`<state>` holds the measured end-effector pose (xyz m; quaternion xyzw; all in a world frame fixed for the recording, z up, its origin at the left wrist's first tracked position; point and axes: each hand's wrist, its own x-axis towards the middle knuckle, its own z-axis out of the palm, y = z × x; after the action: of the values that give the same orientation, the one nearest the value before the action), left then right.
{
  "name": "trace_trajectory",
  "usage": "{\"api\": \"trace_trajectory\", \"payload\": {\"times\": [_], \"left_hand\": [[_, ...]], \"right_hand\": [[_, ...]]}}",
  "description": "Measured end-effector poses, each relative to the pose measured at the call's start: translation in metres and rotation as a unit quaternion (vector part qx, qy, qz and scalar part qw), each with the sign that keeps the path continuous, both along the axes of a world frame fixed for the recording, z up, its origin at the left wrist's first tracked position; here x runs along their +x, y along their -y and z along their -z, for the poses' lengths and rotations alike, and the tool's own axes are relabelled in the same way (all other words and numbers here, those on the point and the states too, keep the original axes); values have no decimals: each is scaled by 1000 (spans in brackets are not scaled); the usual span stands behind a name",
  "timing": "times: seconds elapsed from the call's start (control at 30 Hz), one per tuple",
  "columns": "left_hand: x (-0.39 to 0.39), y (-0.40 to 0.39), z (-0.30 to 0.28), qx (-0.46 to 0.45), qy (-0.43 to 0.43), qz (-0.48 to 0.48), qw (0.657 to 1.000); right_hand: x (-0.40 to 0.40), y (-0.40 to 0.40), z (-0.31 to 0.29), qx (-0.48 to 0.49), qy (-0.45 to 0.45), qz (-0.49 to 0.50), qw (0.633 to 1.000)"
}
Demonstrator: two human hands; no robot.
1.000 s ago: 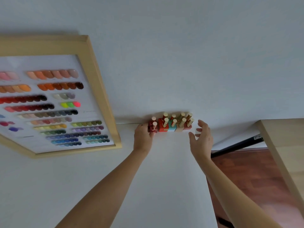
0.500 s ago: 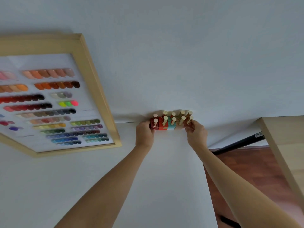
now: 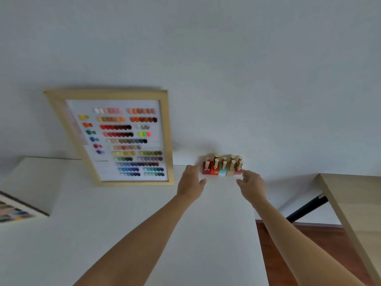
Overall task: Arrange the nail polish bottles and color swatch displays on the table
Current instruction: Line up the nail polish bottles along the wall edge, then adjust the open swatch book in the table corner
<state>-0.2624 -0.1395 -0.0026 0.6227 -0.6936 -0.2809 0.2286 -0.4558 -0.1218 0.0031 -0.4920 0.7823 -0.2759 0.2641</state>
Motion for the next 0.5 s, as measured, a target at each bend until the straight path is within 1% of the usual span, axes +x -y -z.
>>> {"api": "trace_trajectory", "payload": {"times": [0.17, 0.27, 0.37, 0.5], "left_hand": [[42, -24, -46, -40, -2, -8, 999], [78, -35, -64, -63, 2, -16, 998], [120, -45, -78, -76, 0, -38, 996], [190, -62, -93, -76, 13, -68, 995]], "right_hand": [[36, -17, -44, -37, 18, -28, 999], [67, -22, -62, -49, 11, -67, 996], [105, -26, -76, -48, -10, -103, 993], [167, -25, -88, -53, 11, -163, 985]]}}
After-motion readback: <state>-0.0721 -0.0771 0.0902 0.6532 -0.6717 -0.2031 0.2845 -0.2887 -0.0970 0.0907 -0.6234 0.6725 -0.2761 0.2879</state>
